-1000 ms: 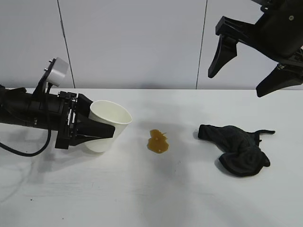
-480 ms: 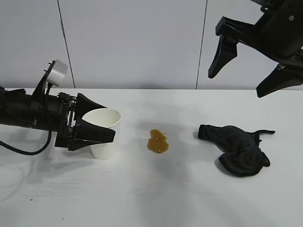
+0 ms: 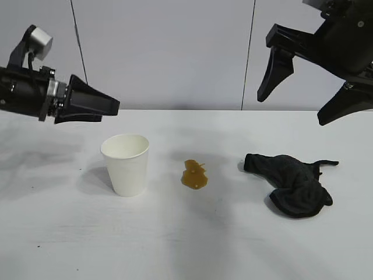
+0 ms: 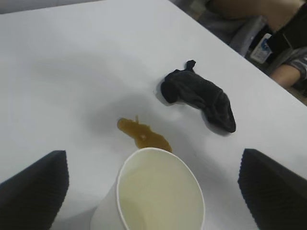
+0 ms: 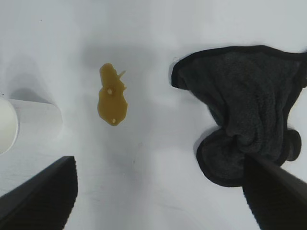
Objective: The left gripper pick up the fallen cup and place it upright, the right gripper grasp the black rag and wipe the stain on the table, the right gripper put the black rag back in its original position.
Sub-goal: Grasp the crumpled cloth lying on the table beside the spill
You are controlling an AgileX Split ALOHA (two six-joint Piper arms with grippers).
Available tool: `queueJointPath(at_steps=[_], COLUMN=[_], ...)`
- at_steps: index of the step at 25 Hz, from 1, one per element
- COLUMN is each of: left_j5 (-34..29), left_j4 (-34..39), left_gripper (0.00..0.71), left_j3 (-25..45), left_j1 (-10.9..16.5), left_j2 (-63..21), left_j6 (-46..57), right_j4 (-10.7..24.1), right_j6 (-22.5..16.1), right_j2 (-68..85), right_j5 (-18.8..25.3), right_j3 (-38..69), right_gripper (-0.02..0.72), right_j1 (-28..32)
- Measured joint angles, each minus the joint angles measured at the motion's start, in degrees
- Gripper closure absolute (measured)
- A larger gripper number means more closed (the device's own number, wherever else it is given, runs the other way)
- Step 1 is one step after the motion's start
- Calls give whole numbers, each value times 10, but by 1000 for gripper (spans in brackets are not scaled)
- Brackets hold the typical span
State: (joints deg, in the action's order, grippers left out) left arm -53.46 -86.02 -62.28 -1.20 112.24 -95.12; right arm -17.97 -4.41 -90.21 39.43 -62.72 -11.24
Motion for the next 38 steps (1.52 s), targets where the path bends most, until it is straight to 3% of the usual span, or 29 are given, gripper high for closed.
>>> queueJointPath(at_steps=[4, 7, 11, 14, 16, 24, 26, 27, 30, 31, 35, 38], left_j5=[72, 73, 67, 51, 43, 27, 27, 27, 27, 27, 27, 27], left_j4=[144, 274, 437, 483, 485, 489, 489, 489, 489, 489, 489, 489], left_gripper=[17, 17, 16, 16, 16, 16, 16, 16, 16, 16, 16, 16], left_j3=[-24, -70, -123, -139, -145, -149, -149, -149, -149, -149, -149, -149], left_j1=[-18, -42, -68, -72, -72, -72, -72, -72, -72, -72, -72, -72], left_j2=[-70, -94, -96, -96, -96, -96, -96, -96, -96, -96, -96, -96], left_j6=[263, 450, 637, 679, 686, 690, 690, 690, 690, 691, 691, 691], right_j4=[9, 32, 123, 194, 214, 219, 219, 220, 223, 222, 213, 173], right_j6=[-2, -19, -75, -110, -118, -125, -134, -139, -161, -164, -166, -145], right_j2=[0, 0, 0, -9, -33, -171, -196, -207, -228, -229, -231, -231], right_j5=[13, 20, 31, 28, 23, -58, -76, -85, -102, -107, -102, -92], right_j3=[0, 0, 0, 0, 0, 0, -1, -1, -2, -4, -14, -38], right_gripper=[64, 64, 64, 64, 64, 67, 125, 197, 512, 577, 591, 591], right_j1=[0, 0, 0, 0, 0, 0, 0, 0, 0, 0, 0, 0])
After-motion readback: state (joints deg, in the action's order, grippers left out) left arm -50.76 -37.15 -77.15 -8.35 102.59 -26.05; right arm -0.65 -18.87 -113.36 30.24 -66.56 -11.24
